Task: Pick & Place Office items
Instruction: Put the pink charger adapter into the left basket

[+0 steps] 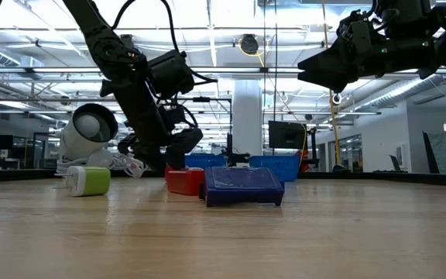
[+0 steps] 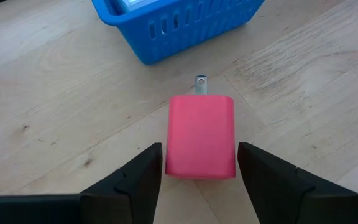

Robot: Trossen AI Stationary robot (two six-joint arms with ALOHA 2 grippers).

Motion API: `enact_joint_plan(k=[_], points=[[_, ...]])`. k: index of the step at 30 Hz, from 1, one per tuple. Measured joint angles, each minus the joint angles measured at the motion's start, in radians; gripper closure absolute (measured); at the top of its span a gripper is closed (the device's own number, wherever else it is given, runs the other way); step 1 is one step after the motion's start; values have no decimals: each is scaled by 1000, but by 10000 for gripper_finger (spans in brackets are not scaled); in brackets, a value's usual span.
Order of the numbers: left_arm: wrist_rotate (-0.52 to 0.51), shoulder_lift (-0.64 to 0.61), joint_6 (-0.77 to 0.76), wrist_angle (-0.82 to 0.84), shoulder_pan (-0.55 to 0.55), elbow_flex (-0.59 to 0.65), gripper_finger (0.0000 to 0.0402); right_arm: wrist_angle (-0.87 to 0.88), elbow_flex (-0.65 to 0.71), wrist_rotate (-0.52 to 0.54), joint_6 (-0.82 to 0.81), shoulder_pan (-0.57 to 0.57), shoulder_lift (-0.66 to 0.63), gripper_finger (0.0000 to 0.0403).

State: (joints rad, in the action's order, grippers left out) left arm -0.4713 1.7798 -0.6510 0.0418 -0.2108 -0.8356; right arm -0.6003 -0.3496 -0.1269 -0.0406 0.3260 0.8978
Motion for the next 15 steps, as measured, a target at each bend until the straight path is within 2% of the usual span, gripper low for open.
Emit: enact_joint_plan(k=[10,15], points=[[1,0,0,0,0,0,188,0,0,0,0,0,0,181],[37,0,0,0,-7,0,188,0,0,0,0,0,0,181]])
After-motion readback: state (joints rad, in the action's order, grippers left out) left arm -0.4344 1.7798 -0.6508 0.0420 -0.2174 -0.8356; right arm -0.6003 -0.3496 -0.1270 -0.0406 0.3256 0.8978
